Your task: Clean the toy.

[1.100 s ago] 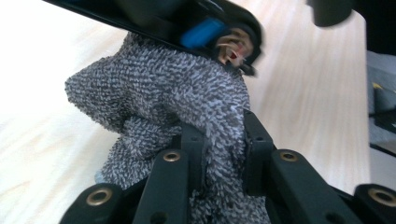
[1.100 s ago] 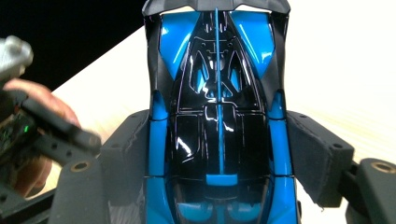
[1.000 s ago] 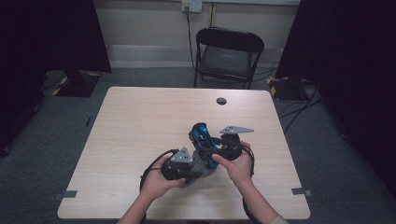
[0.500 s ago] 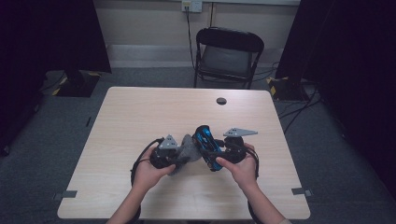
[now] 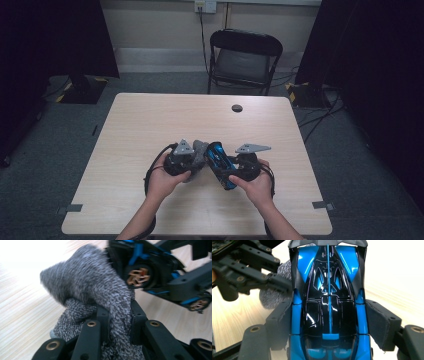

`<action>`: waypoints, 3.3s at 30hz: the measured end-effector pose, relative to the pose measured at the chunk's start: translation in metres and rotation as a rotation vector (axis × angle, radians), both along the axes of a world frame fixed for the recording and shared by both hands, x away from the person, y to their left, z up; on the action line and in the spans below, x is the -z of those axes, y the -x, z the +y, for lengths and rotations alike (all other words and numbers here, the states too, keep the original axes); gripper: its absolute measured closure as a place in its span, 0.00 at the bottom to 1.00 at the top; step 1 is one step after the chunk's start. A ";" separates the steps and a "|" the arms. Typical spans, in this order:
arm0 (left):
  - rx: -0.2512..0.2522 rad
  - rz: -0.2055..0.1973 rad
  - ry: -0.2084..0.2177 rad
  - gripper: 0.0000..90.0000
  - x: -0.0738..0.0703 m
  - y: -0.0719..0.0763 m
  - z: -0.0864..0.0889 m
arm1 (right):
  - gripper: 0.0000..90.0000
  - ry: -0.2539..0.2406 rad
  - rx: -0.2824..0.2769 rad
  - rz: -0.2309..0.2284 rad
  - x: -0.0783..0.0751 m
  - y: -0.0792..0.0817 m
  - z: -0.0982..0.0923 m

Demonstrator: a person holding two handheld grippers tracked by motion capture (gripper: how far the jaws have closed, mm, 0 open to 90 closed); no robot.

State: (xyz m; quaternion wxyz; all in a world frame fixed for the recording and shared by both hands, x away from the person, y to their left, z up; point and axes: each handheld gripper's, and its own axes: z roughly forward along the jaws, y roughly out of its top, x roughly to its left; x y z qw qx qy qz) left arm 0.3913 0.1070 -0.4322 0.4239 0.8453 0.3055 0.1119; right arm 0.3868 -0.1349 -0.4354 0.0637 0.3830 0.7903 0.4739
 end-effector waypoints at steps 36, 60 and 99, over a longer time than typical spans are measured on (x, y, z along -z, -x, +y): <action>0.167 0.053 -0.028 0.83 0.025 0.033 -0.022 | 0.31 -0.029 0.063 -0.030 -0.018 -0.017 0.007; 0.150 0.034 -0.029 0.83 0.016 0.027 -0.029 | 0.31 -0.037 0.056 -0.015 -0.010 -0.009 0.001; 0.104 0.011 -0.048 0.83 0.005 0.024 0.015 | 0.31 -0.005 0.117 -0.010 -0.008 -0.019 -0.029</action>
